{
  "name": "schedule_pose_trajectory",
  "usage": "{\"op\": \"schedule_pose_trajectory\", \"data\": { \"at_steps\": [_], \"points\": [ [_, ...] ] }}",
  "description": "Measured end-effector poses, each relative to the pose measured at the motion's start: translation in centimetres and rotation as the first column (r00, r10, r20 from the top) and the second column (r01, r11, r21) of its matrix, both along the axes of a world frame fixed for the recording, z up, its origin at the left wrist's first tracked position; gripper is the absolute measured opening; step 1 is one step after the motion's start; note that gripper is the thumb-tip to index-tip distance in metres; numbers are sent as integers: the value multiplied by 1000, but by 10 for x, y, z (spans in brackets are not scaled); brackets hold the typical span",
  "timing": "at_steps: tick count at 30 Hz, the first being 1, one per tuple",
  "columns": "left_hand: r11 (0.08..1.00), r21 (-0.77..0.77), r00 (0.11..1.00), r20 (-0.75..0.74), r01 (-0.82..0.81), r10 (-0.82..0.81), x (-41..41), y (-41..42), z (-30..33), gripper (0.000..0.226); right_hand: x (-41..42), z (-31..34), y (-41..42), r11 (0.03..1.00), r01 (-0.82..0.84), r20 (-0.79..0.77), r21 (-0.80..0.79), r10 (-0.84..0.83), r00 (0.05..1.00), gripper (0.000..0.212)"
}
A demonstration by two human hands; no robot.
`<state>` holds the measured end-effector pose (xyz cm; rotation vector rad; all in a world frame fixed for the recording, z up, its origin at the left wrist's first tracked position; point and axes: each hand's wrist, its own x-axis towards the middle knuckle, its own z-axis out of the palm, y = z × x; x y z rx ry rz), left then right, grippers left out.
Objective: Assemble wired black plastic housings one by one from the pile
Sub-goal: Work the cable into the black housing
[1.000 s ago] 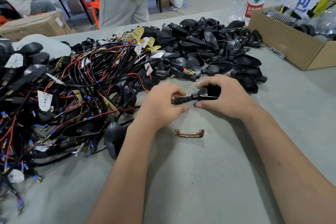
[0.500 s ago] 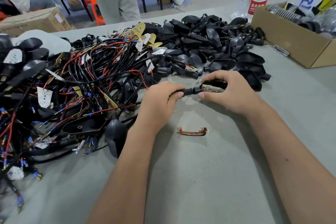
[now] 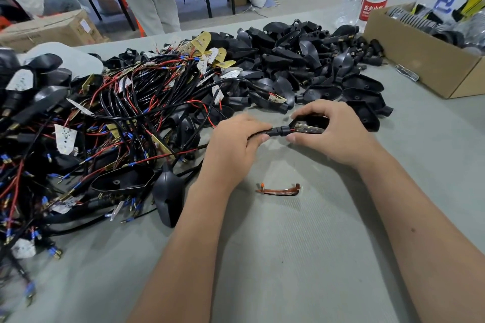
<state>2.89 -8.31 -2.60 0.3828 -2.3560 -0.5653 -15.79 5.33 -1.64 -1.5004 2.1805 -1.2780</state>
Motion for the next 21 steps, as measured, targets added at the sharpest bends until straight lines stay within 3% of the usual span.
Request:
{"op": "schedule_pose_trajectory", "data": {
  "at_steps": [6, 15, 21],
  "points": [
    [1000, -22, 1000, 10, -10, 10, -3, 0, -2, 21, 6, -2, -2, 999, 46, -75, -26, -48, 996, 38],
    [1000, 10, 1000, -4, -12, 12, -4, 2, -4, 21, 9, 1, 0, 1000, 9, -43, -20, -9, 999, 40],
    [988, 139, 996, -61, -60, 69, -7, 5, -2, 30, 18, 2, -5, 999, 10, -73, -37, -12, 997, 46]
  ]
}}
